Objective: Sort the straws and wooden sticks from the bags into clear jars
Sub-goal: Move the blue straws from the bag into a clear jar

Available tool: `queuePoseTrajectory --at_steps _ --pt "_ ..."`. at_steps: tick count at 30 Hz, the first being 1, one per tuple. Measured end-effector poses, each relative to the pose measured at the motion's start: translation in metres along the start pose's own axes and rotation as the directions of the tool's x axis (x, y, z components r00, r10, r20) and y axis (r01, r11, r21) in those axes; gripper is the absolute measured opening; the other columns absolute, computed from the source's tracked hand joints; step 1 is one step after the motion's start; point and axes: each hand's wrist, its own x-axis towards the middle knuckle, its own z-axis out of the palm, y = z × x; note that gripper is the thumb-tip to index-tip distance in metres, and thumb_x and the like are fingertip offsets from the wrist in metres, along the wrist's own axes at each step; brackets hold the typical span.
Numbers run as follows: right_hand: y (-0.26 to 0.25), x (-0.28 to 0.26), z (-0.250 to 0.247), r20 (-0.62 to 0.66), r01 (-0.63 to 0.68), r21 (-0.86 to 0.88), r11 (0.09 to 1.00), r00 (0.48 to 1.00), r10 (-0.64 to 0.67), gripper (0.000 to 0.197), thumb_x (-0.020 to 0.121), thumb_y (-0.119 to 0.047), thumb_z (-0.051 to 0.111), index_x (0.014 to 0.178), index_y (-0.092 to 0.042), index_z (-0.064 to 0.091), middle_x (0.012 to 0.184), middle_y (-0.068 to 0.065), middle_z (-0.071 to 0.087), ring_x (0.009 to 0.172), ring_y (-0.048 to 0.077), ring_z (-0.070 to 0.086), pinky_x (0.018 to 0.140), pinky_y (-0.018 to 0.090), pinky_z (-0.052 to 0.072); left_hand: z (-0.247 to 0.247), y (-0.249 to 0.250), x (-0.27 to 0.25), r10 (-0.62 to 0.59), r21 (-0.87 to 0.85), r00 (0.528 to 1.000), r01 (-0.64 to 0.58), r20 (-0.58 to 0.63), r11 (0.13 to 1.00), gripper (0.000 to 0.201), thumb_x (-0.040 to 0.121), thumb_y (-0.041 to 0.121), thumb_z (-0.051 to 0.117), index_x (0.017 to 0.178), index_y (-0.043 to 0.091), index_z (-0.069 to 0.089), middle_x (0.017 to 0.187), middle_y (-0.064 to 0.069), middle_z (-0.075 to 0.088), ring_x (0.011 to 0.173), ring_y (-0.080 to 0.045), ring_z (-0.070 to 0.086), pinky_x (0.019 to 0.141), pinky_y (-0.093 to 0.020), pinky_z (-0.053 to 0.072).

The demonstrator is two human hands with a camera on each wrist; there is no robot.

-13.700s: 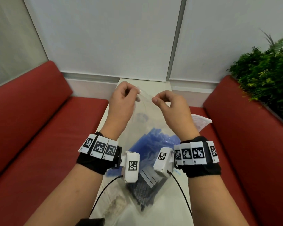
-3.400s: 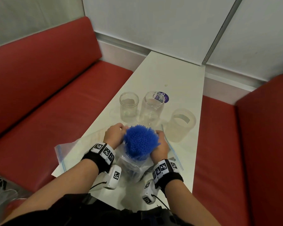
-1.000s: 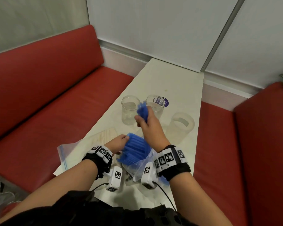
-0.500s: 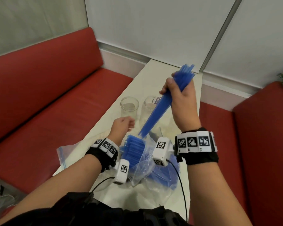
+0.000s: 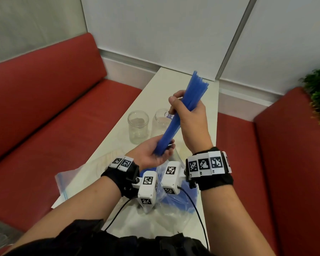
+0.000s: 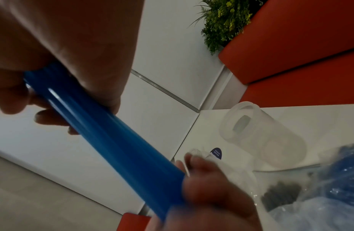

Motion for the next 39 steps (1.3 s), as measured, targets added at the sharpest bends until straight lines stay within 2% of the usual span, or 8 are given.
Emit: queuePoseTrajectory --at_steps 5,8,12,17,20,23,30,39 --pt "-0.003 0.012 -0.028 0.191 -0.144 -0.176 0.974 0.965 0.177 0.009 0.087 -0.016 0.072 0.082 -0.017 0.065 0.08 0.0 0.065 0.08 0.014 0.063 0.074 0.029 0.054 -0.01 0.008 0.004 0.145 0.13 0.978 -0.126 -0.147 0.984 0.02 0.098 0.019 0.049 0.08 0.009 0.046 0.061 -0.003 0.045 0.038 -0.007 0.03 0.029 -0.015 0.017" --pt "-0.006 0.023 -0.05 0.291 -0.247 -0.318 0.915 0.893 0.342 0.018 0.086 -0.015 0.075 0.096 -0.002 0.068 0.089 0.007 0.074 0.082 0.018 0.072 0.072 0.03 0.06 -0.017 0.015 0.005 0.274 0.276 0.941 -0.214 -0.199 0.937 0.019 0.101 0.019 0.045 0.085 0.01 0.049 0.06 -0.003 0.042 0.038 -0.008 0.032 0.03 -0.016 0.019" --pt "-0.003 0.031 -0.06 0.246 -0.229 -0.308 0.924 0.918 0.309 0.016 0.085 -0.007 0.075 0.096 0.003 0.069 0.093 0.014 0.075 0.086 0.025 0.075 0.071 0.032 0.062 -0.017 0.018 0.007 0.333 0.482 0.913 -0.188 -0.235 0.856 0.031 0.104 0.031 0.044 0.107 0.004 0.058 0.075 -0.01 0.059 0.052 -0.014 0.05 0.044 -0.02 0.039" --pt "0.009 0.054 -0.09 -0.077 -0.157 -0.315 0.936 0.987 0.139 0.013 0.085 -0.003 0.069 0.077 -0.013 0.069 0.081 0.007 0.07 0.082 0.029 0.071 0.076 0.041 0.063 -0.027 0.032 0.007 0.546 0.931 0.811 -0.008 -0.208 0.365 0.028 0.098 0.018 0.049 0.093 0.0 0.07 0.085 -0.013 0.067 0.064 -0.02 0.059 0.057 -0.025 0.049" --pt "0.036 0.062 -0.104 -0.266 -0.224 -0.409 0.885 0.957 0.119 0.003 0.084 -0.005 0.069 0.086 -0.005 0.071 0.089 0.015 0.071 0.082 0.027 0.069 0.077 0.046 0.061 -0.036 0.034 0.006 0.411 0.967 0.899 0.222 -0.154 -0.123 0.026 0.091 0.016 0.054 0.087 0.001 0.075 0.087 -0.013 0.074 0.071 -0.023 0.067 0.065 -0.03 0.055" --pt "0.077 0.062 -0.108 -0.404 -0.364 -0.493 0.79 0.9 0.162 0.017 0.084 -0.011 0.072 0.095 0.002 0.069 0.098 0.018 0.072 0.079 0.025 0.067 0.065 0.033 0.054 -0.041 0.024 0.01 0.292 0.88 0.955 0.183 -0.053 -0.438 0.02 0.089 0.017 0.061 0.096 0.005 0.075 0.101 -0.009 0.073 0.088 -0.022 0.066 0.085 -0.034 0.053" --pt "0.147 0.048 -0.099 -0.348 -0.511 -0.543 0.666 0.859 0.376 0.027 0.085 -0.017 0.075 0.107 -0.003 0.068 0.105 0.016 0.071 0.099 0.032 0.067 0.08 0.033 0.049 -0.066 -0.013 0.029 0.189 0.616 0.982 0.137 0.02 -0.776 0.07 0.077 0.05 0.071 0.135 0.021 0.046 0.131 0.0 0.046 0.117 -0.028 0.043 0.099 -0.049 0.036" --pt "0.149 0.042 -0.087 -0.327 -0.306 -0.665 0.682 0.939 0.102 0.058 0.09 -0.027 0.072 0.141 -0.014 0.047 0.142 0.017 0.045 0.115 0.031 0.054 0.094 0.036 0.044 -0.068 -0.012 0.03 0.261 0.549 0.962 0.177 0.079 -0.817 0.037 0.093 0.03 0.058 0.125 0.012 0.054 0.123 -0.009 0.053 0.112 -0.029 0.049 0.08 -0.036 0.039"
